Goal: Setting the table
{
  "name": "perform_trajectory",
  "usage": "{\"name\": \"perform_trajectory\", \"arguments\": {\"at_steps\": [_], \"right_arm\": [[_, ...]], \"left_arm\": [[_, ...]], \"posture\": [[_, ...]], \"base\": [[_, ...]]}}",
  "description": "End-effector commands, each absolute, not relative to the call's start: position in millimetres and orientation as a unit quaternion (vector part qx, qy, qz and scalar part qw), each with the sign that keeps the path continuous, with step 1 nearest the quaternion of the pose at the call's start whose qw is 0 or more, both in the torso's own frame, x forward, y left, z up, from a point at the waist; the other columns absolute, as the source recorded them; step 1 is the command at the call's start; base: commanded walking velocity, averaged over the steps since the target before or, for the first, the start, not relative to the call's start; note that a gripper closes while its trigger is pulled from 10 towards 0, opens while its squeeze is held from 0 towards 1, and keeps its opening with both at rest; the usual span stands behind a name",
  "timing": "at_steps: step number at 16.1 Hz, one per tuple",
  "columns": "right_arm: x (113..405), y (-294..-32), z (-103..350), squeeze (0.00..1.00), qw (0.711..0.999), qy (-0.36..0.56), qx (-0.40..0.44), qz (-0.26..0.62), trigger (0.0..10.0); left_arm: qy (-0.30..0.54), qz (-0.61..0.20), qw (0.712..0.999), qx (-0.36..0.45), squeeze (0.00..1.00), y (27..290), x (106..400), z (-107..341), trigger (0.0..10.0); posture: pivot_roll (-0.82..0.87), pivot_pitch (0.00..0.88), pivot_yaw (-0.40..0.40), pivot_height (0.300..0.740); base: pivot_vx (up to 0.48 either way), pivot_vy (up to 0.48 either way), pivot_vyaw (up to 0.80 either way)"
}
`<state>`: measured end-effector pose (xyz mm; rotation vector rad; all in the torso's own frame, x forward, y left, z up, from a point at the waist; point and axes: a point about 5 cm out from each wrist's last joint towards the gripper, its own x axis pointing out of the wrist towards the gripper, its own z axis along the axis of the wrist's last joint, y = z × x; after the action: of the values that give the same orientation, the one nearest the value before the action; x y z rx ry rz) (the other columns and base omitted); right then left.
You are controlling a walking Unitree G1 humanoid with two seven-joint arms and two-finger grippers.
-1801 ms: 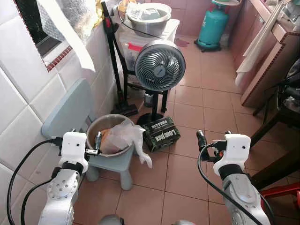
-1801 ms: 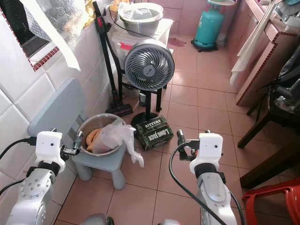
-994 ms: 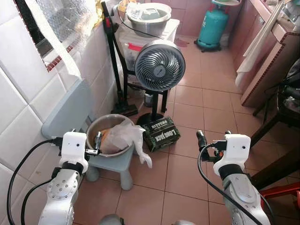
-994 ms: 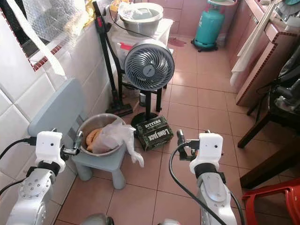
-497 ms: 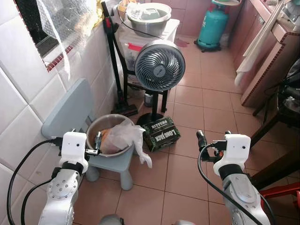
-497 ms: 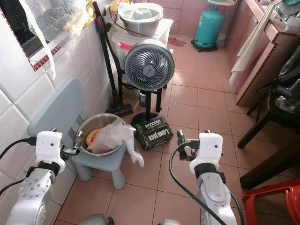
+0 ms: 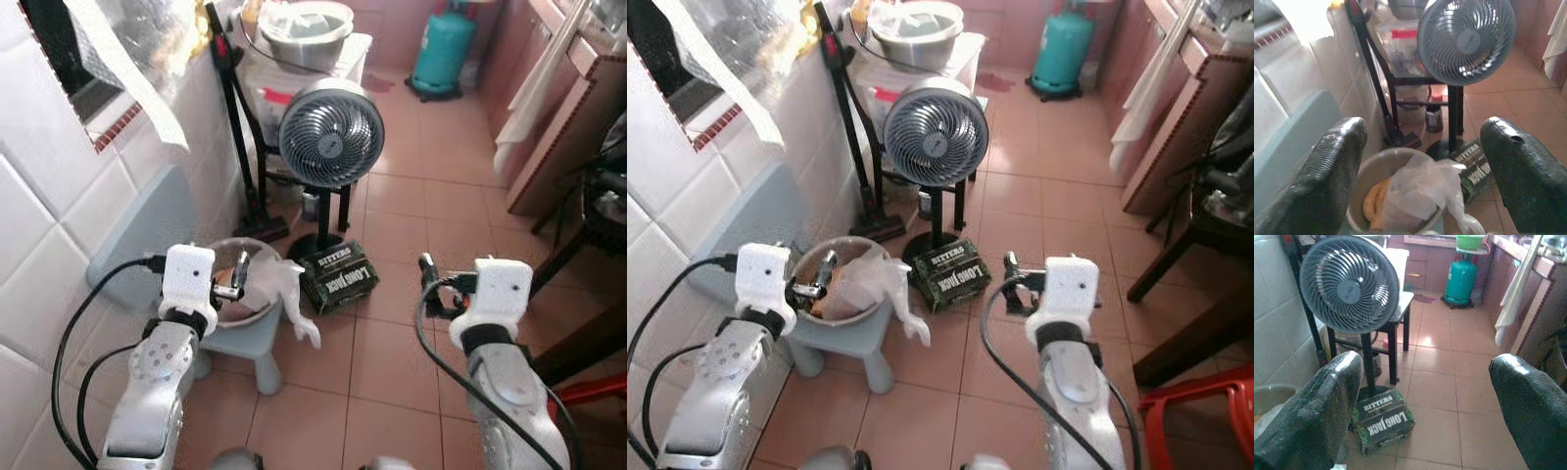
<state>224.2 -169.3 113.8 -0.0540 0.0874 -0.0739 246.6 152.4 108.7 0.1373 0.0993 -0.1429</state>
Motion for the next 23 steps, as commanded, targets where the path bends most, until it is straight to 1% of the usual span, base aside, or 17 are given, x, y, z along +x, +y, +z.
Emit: {"name": "perform_trajectory", "arguments": {"at_steps": [1, 2, 4, 6, 7, 8, 9, 10, 11, 12, 14, 15, 17, 19, 20, 21, 23], "right_arm": [[217, -175, 111, 0.00, 0.997, 0.051, -0.035, -0.049, 10.0], [213, -178, 107, 0.00, 0.996, 0.058, -0.047, -0.055, 10.0], [206, -178, 100, 0.00, 0.996, 0.079, -0.008, -0.051, 10.0], [204, -166, 90, 0.00, 0.995, 0.085, -0.012, -0.055, 10.0], [211, -164, 88, 0.00, 0.995, 0.075, -0.028, -0.056, 10.0], [216, -167, 92, 0.00, 0.995, 0.071, -0.027, -0.067, 10.0], [226, -169, 106, 0.00, 0.996, 0.054, -0.008, -0.072, 10.0], [232, -169, 111, 0.00, 0.997, 0.042, -0.011, -0.062, 10.0], [234, -172, 97, 0.00, 0.996, 0.047, -0.017, -0.069, 10.0], [236, -179, 97, 0.00, 0.993, 0.051, -0.001, -0.107, 10.0], [230, -172, 104, 0.00, 0.996, 0.031, -0.038, -0.069, 10.0], [223, -174, 95, 0.00, 0.995, 0.058, -0.016, -0.084, 10.0], [216, -175, 105, 0.00, 0.996, 0.046, -0.031, -0.076, 10.0], [212, -175, 92, 0.00, 0.995, 0.059, -0.041, -0.073, 10.0], [210, -177, 94, 0.00, 0.995, 0.056, -0.015, -0.084, 10.0], [210, -177, 96, 0.00, 0.995, 0.055, -0.019, -0.082, 10.0], [207, -180, 88, 0.00, 0.993, 0.070, -0.017, -0.097, 10.0]], "left_arm": [[0.049, -0.045, 0.994, 0.087, 0.00, 165, 240, 113, 10.0], [0.061, -0.039, 0.993, 0.092, 0.00, 170, 236, 111, 10.0], [0.078, -0.027, 0.992, 0.093, 0.00, 177, 225, 104, 10.0], [0.084, -0.034, 0.989, 0.113, 0.00, 184, 224, 100, 10.0], [0.084, -0.039, 0.989, 0.115, 0.00, 180, 235, 101, 10.0], [0.076, -0.043, 0.989, 0.120, 0.00, 176, 241, 105, 10.0], [0.055, -0.051, 0.991, 0.111, 0.00, 169, 245, 120, 10.0], [0.050, -0.052, 0.992, 0.100, 0.00, 165, 247, 124, 10.0], [0.056, -0.049, 0.992, 0.103, 0.00, 163, 244, 112, 10.0], [0.077, -0.036, 0.992, 0.097, 0.00, 163, 242, 106, 10.0], [0.053, -0.058, 0.990, 0.113, 0.00, 156, 240, 111, 10.0], [0.078, -0.060, 0.989, 0.110, 0.00, 157, 238, 100, 10.0], [0.075, -0.061, 0.989, 0.113, 0.00, 158, 234, 108, 10.0], [0.095, -0.060, 0.988, 0.107, 0.00, 160, 229, 97, 10.0], [0.069, -0.051, 0.991, 0.101, 0.00, 161, 235, 109, 10.0], [0.069, -0.048, 0.989, 0.124, 0.00, 161, 237, 110, 10.0], [0.078, -0.049, 0.988, 0.120, 0.00, 160, 236, 106, 10.0]], "posture": [[-0.03, 0.000, 0.025, 0.740], [-0.03, 0.000, 0.025, 0.740], [-0.02, 0.000, 0.011, 0.740], [-0.03, 0.000, 0.038, 0.740], [-0.03, 0.000, 0.031, 0.740], [-0.01, 0.000, 0.007, 0.740], [0.00, 0.000, -0.003, 0.740], [0.00, 0.000, 0.004, 0.740], [0.01, 0.000, 0.000, 0.740], [-0.01, 0.000, 0.017, 0.740], [-0.02, 0.000, 0.013, 0.740], [-0.03, 0.000, 0.006, 0.740], [-0.02, 0.000, 0.008, 0.740], [-0.02, 0.000, 0.013, 0.740], [-0.01, 0.000, 0.022, 0.740], [-0.01, 0.000, 0.023, 0.740], [0.00, 0.000, 0.023, 0.740]], "base": [[0.000, 0.000, 0.00], [0.000, 0.000, 0.00], [0.000, 0.000, 0.00], [0.000, 0.000, 0.00], [0.000, 0.000, 0.00], [0.000, 0.000, 0.00], [0.000, 0.000, 0.00], [0.000, 0.000, 0.00], [0.000, 0.000, 0.00], [0.000, 0.000, 0.00], [0.000, 0.000, 0.00], [0.000, 0.000, 0.00], [0.000, 0.000, 0.00], [0.000, 0.000, 0.00], [0.000, 0.000, 0.00], [0.000, 0.000, 0.00], [0.000, 0.000, 0.00]]}}
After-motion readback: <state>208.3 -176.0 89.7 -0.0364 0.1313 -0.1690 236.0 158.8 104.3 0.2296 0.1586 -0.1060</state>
